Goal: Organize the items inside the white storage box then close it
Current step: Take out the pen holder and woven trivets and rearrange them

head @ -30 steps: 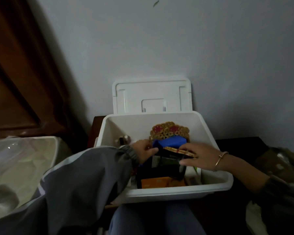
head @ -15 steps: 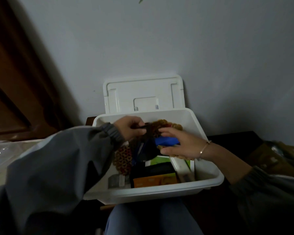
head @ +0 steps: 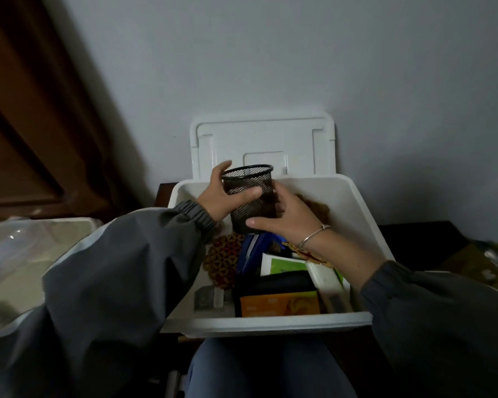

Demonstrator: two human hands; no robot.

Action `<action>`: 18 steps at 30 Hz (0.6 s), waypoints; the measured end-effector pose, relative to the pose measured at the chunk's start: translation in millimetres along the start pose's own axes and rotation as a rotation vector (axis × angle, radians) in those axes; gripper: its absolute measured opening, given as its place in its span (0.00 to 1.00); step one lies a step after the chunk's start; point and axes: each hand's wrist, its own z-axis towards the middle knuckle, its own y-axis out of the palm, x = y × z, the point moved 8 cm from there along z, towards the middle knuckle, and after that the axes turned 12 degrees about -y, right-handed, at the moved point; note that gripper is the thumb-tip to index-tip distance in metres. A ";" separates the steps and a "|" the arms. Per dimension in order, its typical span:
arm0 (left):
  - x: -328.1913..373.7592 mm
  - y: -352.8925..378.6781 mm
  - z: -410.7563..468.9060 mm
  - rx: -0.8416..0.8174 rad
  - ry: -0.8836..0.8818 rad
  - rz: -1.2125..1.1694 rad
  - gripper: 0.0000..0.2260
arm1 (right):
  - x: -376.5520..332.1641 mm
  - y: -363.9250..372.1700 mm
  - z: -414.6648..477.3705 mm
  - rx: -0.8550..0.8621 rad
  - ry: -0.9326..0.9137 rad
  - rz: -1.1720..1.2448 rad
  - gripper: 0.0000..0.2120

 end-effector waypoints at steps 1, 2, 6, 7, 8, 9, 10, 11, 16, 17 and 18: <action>-8.4 -0.6 2.4 -0.010 -0.014 -0.023 0.44 | 1.7 2.8 -2.7 -0.067 0.003 -0.017 0.37; -13.6 -4.6 4.7 0.009 -0.013 -0.045 0.41 | 4.7 2.6 -6.5 -0.137 0.017 -0.052 0.37; -19.5 -32.3 6.6 0.238 0.065 -0.047 0.36 | 18.0 -19.9 -27.9 -0.416 0.001 -0.534 0.37; -21.1 -35.3 5.8 0.279 0.079 -0.020 0.36 | 19.8 -23.0 -34.6 -0.497 -0.027 -0.677 0.35; -23.0 -36.6 5.2 0.313 0.089 0.015 0.38 | 21.5 -24.8 -41.8 -0.574 -0.047 -0.791 0.34; -25.4 -36.7 4.8 0.339 0.095 0.044 0.39 | 23.6 -26.2 -48.2 -0.639 -0.055 -0.875 0.35; -27.6 -36.4 5.1 0.354 0.097 0.056 0.40 | 26.4 -28.3 -53.6 -0.691 -0.053 -0.937 0.37; -29.2 -36.2 6.0 0.363 0.097 0.058 0.41 | 29.7 -31.6 -57.9 -0.727 -0.041 -0.978 0.39; -29.4 -43.5 9.9 0.417 0.129 0.071 0.43 | 35.8 -50.7 -73.6 -0.730 0.100 -0.988 0.37; -30.6 -44.3 10.7 0.415 0.134 0.063 0.43 | 34.2 -52.5 -74.7 -0.700 0.103 -0.991 0.32; -31.4 -44.8 11.4 0.409 0.139 0.058 0.43 | 30.9 -54.6 -73.8 -0.655 0.081 -1.005 0.26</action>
